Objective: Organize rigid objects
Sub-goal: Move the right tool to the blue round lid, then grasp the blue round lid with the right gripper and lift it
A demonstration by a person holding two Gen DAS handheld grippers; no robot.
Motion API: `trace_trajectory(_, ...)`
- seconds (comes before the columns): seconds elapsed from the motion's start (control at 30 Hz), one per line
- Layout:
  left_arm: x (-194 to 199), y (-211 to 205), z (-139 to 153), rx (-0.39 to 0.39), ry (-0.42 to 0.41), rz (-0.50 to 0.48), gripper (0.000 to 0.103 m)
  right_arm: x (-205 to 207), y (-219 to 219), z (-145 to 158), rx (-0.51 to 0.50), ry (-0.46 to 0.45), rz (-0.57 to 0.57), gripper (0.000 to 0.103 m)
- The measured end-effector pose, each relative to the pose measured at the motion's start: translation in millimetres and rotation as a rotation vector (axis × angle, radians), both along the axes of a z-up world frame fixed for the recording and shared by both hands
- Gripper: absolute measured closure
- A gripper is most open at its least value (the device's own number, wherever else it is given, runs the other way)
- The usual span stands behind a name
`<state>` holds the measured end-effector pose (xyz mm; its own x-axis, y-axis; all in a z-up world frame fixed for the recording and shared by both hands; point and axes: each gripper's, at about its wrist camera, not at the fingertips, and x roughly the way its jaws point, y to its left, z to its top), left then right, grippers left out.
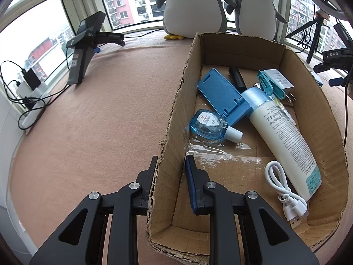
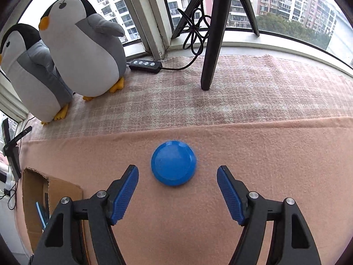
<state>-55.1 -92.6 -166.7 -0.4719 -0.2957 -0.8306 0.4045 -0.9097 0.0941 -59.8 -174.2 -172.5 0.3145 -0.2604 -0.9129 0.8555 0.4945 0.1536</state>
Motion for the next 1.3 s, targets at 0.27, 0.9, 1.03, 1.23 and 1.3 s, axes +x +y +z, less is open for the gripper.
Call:
trace_trajectory(0.27, 0.1, -0.2, -1.1, 0.0, 0.0, 0.005, 0.083, 16.3, -4.0, -13.0, 0.008, 0.07, 0.028, 0.04)
trace_trajectory(0.9, 0.0, -0.3, -1.0, 0.001, -0.001, 0.007, 0.083, 26.5, 3.2, -21.8, 0.003, 0.126, 0.059, 0.057)
trace_trajectory(1.03, 0.6, -0.1, -1.1, 0.002, 0.001, 0.01, 0.083, 16.9, 15.6, -22.2, 0.002, 0.117, 0.069, 0.057)
trace_trajectory(1.23, 1.1, -0.6, -1.5, 0.002, 0.002, 0.011, 0.083, 1.6, 39.3, -22.2, 0.012, 0.093, 0.093, 0.057)
trace_trajectory(1.3, 1.6, -0.7, -1.6, 0.003, 0.003, 0.011, 0.083, -4.1, 48.3, -21.0, 0.021, 0.076, 0.1, 0.057)
